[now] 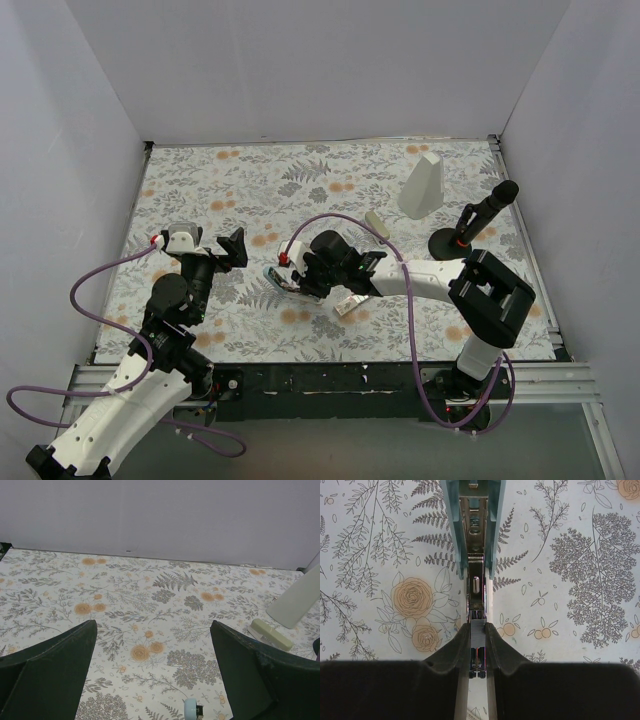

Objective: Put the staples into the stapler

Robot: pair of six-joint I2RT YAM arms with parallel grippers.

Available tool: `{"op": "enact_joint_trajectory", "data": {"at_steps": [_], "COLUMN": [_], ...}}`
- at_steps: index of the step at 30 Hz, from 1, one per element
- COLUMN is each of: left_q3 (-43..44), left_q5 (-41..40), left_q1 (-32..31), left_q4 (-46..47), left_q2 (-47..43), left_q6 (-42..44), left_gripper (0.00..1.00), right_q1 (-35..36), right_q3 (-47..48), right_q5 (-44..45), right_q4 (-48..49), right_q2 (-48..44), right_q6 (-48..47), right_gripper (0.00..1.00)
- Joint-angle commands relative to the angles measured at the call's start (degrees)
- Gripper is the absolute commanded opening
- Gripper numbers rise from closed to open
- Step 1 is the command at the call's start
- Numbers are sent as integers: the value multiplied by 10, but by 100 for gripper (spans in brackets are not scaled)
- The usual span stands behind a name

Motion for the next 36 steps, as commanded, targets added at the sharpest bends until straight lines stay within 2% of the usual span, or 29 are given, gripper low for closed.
{"op": "enact_joint_trajectory", "data": {"at_steps": [1,36], "left_q3": [-4,-3], "left_q5": [3,9], "left_q1": [6,8], "left_q4": [3,3], "left_q2": [0,2], "left_q6": [2,0], "left_gripper": [98,98], "right_q1": [4,4], "right_q3": [8,7], "right_q5": [-4,7], "right_q4": [2,-25], "right_q2": [-21,0], "right_q6": [5,5], "right_gripper": [8,9]}}
